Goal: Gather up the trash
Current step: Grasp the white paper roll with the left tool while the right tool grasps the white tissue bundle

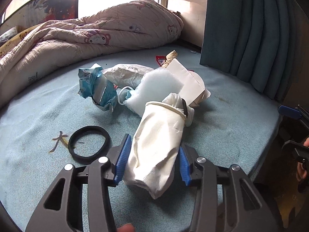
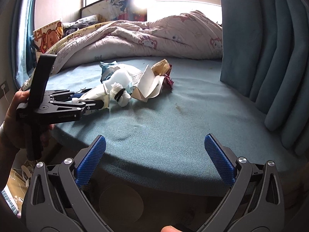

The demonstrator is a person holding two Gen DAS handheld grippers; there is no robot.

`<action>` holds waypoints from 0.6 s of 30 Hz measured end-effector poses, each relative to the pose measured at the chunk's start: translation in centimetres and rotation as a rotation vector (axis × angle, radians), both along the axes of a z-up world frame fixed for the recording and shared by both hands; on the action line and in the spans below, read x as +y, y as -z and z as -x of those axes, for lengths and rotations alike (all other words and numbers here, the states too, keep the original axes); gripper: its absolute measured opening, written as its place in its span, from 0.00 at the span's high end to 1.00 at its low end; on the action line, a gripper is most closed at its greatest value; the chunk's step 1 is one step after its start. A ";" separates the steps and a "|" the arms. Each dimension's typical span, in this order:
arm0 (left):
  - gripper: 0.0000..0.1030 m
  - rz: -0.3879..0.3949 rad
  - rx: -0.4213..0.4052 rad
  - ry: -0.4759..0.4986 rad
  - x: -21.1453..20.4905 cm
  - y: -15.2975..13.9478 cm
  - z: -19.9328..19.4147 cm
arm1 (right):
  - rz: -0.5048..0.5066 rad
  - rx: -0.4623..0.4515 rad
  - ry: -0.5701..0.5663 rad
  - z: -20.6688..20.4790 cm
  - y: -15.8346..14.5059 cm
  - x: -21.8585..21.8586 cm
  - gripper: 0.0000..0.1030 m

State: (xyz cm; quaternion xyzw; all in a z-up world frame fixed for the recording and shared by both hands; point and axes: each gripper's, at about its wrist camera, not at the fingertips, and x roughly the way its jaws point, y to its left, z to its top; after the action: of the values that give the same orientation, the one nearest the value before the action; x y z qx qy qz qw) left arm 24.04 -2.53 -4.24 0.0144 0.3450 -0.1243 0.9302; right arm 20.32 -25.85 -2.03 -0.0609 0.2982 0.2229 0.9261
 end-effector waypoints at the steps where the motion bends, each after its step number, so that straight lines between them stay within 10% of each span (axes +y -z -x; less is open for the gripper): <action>1: 0.62 0.018 0.003 -0.014 0.6 -0.1 0.2 | -0.001 0.005 -0.007 -0.5 0.1 0.4 0.05; 18: 0.63 0.011 -0.051 -0.051 6.2 -2.6 5.2 | -0.045 0.168 -0.175 -8.7 1.7 10.9 0.05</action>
State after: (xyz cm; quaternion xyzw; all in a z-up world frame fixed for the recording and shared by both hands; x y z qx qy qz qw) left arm 18.85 3.68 -1.67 0.0035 0.3209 -0.1023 0.9416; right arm 29.01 -14.92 -3.74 -0.0469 0.3634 0.3137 0.8760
